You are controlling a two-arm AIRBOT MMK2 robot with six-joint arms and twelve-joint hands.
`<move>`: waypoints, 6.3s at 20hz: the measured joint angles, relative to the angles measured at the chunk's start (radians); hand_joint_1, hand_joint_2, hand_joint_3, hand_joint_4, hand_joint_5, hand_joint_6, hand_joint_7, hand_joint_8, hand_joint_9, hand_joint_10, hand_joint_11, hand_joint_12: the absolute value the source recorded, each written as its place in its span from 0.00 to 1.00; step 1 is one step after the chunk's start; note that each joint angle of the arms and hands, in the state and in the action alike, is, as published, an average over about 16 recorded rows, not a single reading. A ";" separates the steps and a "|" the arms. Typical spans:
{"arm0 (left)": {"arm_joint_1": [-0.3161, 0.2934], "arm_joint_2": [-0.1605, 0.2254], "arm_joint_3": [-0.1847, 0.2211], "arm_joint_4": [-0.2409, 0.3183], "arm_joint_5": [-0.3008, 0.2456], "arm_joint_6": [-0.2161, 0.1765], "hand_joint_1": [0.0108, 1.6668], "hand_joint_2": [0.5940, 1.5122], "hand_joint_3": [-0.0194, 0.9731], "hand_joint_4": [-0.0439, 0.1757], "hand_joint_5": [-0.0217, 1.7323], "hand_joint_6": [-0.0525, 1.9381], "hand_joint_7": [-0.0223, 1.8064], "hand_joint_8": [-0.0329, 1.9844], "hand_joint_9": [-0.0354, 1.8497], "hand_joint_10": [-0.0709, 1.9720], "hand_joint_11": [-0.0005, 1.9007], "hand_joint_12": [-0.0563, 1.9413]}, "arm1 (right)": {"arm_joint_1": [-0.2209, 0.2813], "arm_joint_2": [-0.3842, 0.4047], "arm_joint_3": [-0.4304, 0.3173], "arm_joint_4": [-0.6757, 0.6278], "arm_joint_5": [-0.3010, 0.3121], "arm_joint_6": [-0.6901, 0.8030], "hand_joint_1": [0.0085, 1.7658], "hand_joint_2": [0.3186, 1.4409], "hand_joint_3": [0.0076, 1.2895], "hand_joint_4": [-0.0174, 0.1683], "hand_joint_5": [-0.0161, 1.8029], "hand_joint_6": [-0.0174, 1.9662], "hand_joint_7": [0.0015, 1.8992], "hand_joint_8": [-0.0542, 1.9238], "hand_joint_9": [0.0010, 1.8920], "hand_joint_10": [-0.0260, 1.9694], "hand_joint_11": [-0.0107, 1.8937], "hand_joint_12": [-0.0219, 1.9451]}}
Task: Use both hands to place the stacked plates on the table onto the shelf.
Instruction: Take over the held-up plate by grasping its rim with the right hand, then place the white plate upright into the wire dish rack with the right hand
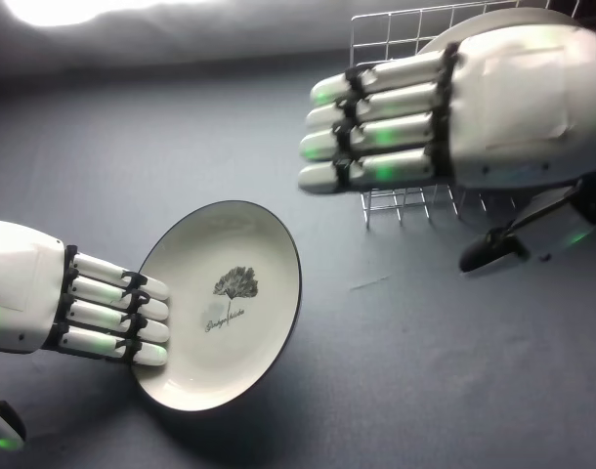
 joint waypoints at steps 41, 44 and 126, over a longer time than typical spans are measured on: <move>0.012 0.001 -0.004 -0.017 0.007 0.001 0.01 0.60 0.04 0.15 0.01 0.01 0.01 0.01 0.02 0.04 0.01 0.02 | -0.100 -0.485 0.258 -0.039 -0.079 -0.066 0.69 0.59 0.00 0.11 0.37 0.04 0.36 0.07 0.37 0.07 0.17 0.58; 0.012 0.001 -0.004 -0.018 0.007 0.001 0.01 0.60 0.04 0.15 0.01 0.01 0.01 0.01 0.02 0.04 0.01 0.03 | -0.097 -0.493 0.262 -0.028 -0.076 -0.075 0.71 0.58 0.00 0.09 0.43 0.07 0.43 0.10 0.44 0.12 0.24 0.60; -0.253 0.370 -0.376 0.075 0.456 -0.020 0.00 0.60 0.03 0.21 0.02 0.03 0.02 0.02 0.03 0.04 0.01 0.03 | 0.091 0.039 -0.048 1.388 -0.368 -0.042 0.78 0.56 0.00 0.06 0.56 0.43 0.60 0.36 0.55 0.50 0.41 0.60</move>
